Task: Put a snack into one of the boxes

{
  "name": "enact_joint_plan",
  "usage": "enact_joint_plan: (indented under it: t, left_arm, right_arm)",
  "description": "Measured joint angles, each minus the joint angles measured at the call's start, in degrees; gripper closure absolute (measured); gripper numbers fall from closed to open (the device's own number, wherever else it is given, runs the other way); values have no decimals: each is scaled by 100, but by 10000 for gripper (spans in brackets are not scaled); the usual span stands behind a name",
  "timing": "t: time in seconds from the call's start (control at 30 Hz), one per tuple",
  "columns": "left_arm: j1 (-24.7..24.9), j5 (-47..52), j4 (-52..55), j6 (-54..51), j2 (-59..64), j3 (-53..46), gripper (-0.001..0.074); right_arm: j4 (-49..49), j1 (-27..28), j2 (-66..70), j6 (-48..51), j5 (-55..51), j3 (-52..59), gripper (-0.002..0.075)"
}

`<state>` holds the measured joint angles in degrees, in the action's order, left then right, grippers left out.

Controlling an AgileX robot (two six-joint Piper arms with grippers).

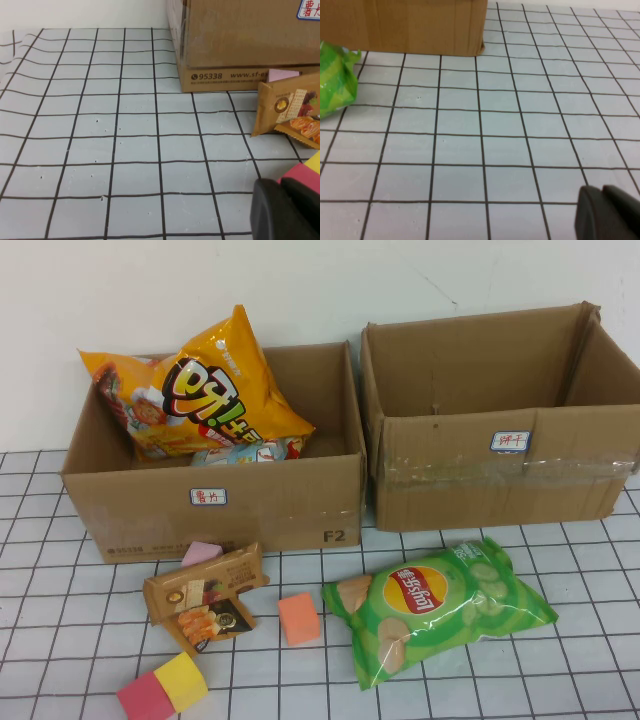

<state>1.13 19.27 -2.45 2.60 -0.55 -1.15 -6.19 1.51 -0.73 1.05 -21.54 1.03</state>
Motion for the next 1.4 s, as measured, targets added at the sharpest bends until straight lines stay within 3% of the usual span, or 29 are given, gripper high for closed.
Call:
enact_joint_plan:
  t: [1.2, 1.4]
  left_arm:
    - [0, 10, 0, -25, 0, 0, 736]
    - [0, -629, 0, -73, 0, -35, 736]
  right_arm:
    - [0, 0, 0, 0, 32, 4, 727]
    - [-38, 0, 0, 0, 936, 62, 727]
